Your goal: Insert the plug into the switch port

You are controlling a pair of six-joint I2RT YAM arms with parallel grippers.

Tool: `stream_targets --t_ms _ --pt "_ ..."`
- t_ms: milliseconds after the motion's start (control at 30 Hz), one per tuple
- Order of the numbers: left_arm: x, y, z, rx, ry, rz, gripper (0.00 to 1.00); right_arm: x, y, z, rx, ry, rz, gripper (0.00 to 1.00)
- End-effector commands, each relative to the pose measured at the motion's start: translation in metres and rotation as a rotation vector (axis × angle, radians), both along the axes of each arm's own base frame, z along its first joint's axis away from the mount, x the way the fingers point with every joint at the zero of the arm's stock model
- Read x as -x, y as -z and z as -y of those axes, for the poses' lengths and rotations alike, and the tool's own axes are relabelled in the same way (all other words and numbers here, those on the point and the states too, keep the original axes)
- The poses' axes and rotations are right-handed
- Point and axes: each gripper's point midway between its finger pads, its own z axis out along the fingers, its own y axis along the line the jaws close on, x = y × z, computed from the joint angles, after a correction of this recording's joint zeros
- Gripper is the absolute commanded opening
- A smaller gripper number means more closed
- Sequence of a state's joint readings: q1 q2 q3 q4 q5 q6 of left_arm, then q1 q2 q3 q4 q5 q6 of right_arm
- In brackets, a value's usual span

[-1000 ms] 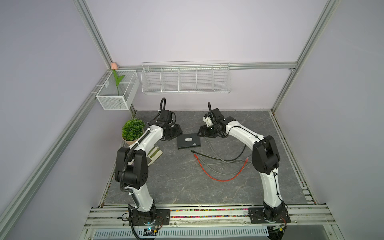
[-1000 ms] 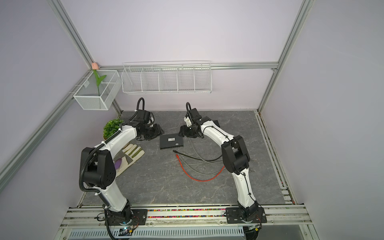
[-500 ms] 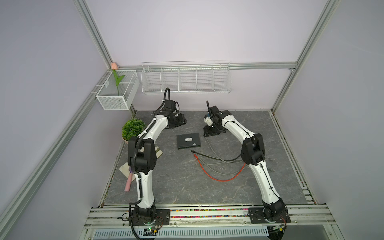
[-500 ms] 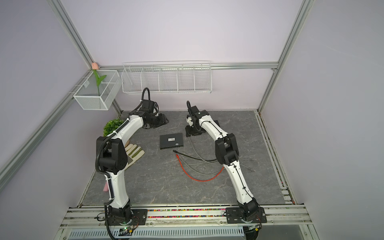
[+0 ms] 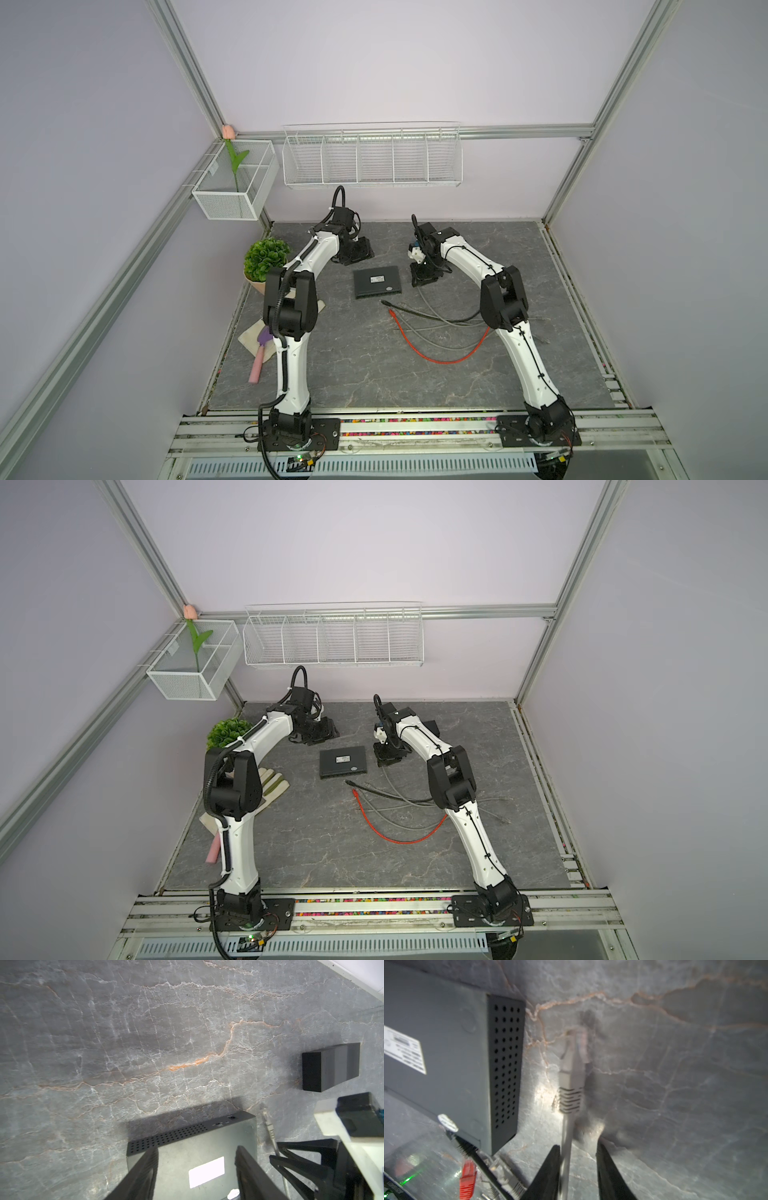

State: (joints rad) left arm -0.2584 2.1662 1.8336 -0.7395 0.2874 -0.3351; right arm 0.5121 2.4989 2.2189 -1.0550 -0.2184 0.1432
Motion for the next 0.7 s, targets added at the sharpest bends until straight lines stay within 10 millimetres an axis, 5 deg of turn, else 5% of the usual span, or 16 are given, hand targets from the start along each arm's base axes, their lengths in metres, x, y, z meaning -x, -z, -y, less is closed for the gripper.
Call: stream_targets --t_ms 0,133,467,667 --pt "-0.004 -0.005 -0.007 0.010 -0.007 -0.001 0.60 0.009 -0.017 -0.006 -0.052 -0.004 -0.003 0.17" --pt "-0.007 -0.035 -0.001 0.070 -0.014 0.052 0.60 0.013 -0.051 -0.012 -0.139 0.003 0.018 0.14" --pt "0.016 -0.176 0.050 0.615 0.073 0.304 0.61 0.019 -0.225 -0.064 -1.030 0.005 -0.053 0.07" --pt "0.029 -0.228 0.052 0.749 0.086 0.379 0.62 0.014 -0.284 -0.077 -1.314 -0.068 -0.171 0.07"
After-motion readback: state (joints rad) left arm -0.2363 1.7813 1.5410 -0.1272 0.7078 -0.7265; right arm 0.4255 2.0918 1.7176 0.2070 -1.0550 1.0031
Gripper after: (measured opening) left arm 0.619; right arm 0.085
